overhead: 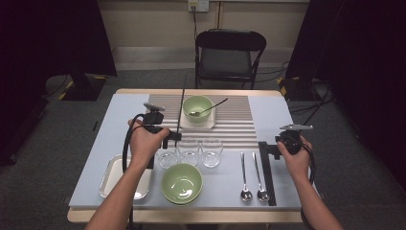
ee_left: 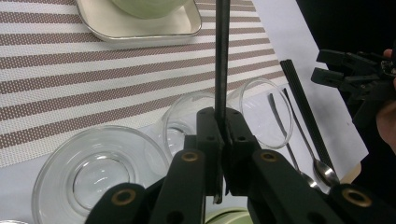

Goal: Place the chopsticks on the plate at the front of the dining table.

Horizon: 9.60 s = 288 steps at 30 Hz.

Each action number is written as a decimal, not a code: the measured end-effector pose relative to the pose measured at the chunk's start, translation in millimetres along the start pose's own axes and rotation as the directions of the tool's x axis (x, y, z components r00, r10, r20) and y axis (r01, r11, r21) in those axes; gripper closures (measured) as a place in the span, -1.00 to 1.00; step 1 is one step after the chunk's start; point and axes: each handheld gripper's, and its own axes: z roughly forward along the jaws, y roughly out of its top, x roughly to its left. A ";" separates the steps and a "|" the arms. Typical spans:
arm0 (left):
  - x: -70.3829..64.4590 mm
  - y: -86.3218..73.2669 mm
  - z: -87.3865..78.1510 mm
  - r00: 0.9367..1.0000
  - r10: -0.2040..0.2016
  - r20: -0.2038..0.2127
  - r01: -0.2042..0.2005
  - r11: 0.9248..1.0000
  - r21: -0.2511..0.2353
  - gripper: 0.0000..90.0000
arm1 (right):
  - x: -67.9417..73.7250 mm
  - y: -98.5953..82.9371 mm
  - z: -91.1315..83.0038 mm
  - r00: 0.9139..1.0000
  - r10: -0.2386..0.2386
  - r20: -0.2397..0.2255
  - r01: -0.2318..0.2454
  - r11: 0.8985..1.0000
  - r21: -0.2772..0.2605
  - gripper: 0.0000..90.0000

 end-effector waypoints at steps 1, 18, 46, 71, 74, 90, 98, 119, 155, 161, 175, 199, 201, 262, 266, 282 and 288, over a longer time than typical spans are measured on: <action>0.0 0.1 -0.1 1.000 -0.008 0.004 0.008 1.000 -0.003 0.94 | -0.7 -0.8 0.1 1.000 0.001 0.002 -0.001 1.000 0.002 -0.58; 4.1 2.9 -6.2 1.000 -0.016 -0.015 0.016 1.000 -0.017 0.94 | -11.5 -12.0 0.6 0.999 0.019 0.026 -0.019 1.000 0.005 -0.58; 11.0 8.0 -5.6 0.999 -0.030 -0.039 0.030 1.000 -0.007 0.94 | -26.9 -32.9 -1.2 0.997 0.025 0.068 -0.028 0.999 0.042 -0.58; 17.0 13.3 -4.3 0.996 -0.049 -0.068 0.049 0.999 -0.010 0.94 | -25.2 -45.2 -1.7 0.991 -0.079 0.109 0.075 0.997 0.032 -0.58; 18.2 14.0 -4.8 0.996 -0.048 -0.071 0.047 0.999 -0.010 0.94 | -25.2 -45.2 -1.7 0.991 -0.077 0.108 0.074 0.997 0.032 -0.58; 19.7 21.8 4.8 0.996 -0.046 -0.075 0.046 0.999 -0.004 0.94 | -24.7 -45.9 -0.8 0.990 -0.079 0.114 0.076 0.997 0.031 -0.59; 22.2 26.4 9.5 0.995 -0.049 -0.085 0.048 0.999 -0.009 0.94 | -25.0 -45.8 -0.8 0.991 -0.078 0.111 0.074 0.997 0.033 -0.59; 24.5 41.2 19.6 0.993 -0.067 -0.099 0.065 0.998 -0.023 0.94 | -24.6 -45.9 -0.7 0.990 -0.080 0.117 0.077 0.997 0.032 -0.59; 42.2 59.9 46.6 0.985 -0.090 -0.150 0.090 0.996 -0.007 0.94 | -24.7 -45.8 -0.6 0.990 -0.079 0.115 0.076 0.997 0.033 -0.60; 42.3 61.7 50.2 0.984 -0.085 -0.155 0.084 0.996 -0.012 0.94 | -24.8 -45.7 -0.6 0.990 -0.078 0.113 0.075 0.997 0.035 -0.60; 49.1 64.3 62.8 0.980 -0.108 -0.165 0.110 0.994 0.006 0.94 | -24.7 -45.9 -0.5 0.990 -0.081 0.116 0.078 0.996 0.032 -0.60; 59.0 66.6 71.9 0.974 -0.123 -0.188 0.129 0.992 0.018 0.94 | -25.0 -45.6 -0.5 0.991 -0.077 0.110 0.074 0.997 0.035 -0.60; 59.8 66.9 73.4 0.974 -0.121 -0.193 0.127 0.992 0.023 0.94 | -24.9 -45.7 -0.5 0.991 -0.077 0.110 0.074 0.997 0.035 -0.60; 71.5 68.4 101.8 0.964 -0.170 -0.207 0.191 0.978 0.087 0.94 | -24.7 -45.9 -0.4 0.990 -0.081 0.115 0.078 0.996 0.032 -0.60; 71.3 68.0 103.2 0.962 -0.175 -0.212 0.198 0.975 0.095 0.94 | -24.7 -45.9 -0.4 0.990 -0.081 0.115 0.078 0.996 0.032 -0.60; 71.7 67.1 110.5 0.959 -0.175 -0.222 0.203 0.973 0.110 0.93 | -24.7 -45.9 -0.4 0.990 -0.081 0.115 0.078 0.996 0.032 -0.60; 70.0 66.4 111.8 0.960 -0.167 -0.226 0.198 0.973 0.119 0.93 | -24.6 -45.9 -0.4 0.990 -0.080 0.115 0.077 0.997 0.032 -0.60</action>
